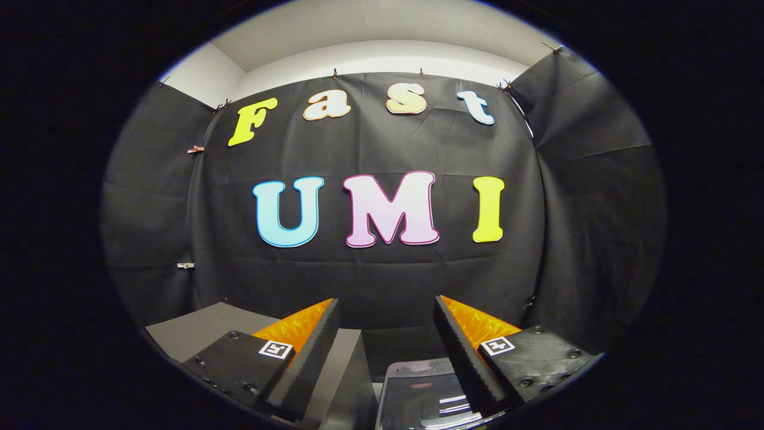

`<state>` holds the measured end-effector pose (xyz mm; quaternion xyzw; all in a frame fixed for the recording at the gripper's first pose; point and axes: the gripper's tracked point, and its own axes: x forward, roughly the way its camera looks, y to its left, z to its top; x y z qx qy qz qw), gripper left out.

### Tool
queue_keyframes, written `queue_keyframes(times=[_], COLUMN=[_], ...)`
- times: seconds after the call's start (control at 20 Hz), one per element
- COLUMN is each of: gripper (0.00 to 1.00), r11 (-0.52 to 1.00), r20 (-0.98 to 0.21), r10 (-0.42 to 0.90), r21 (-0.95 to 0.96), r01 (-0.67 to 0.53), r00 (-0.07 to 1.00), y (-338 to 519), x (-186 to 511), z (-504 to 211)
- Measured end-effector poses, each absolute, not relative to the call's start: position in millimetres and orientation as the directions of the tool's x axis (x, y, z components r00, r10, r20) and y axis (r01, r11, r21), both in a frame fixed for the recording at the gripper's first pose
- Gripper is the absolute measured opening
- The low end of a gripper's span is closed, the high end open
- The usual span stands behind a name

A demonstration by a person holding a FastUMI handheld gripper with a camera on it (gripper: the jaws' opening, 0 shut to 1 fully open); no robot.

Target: Put the clothes into the washing machine and then close the washing machine lid.

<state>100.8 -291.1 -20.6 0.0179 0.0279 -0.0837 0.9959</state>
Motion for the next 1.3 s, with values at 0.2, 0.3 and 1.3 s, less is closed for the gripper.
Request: queue_keyframes(times=[0.2,0.3,1.3], gripper=[0.98,0.98,0.99], r11=[0.987,0.986,0.981], r20=[-0.062,-0.053,-0.069], r10=[-0.158,-0.164,-0.189], r21=[0.01,0.018,0.034], r01=[0.159,0.166,0.192], r00=[0.985,0.985,0.98], y=[-290.3,-293.0,-305.5], x=[102.8,103.6,98.8], z=[-22.8,-21.0,-25.0])
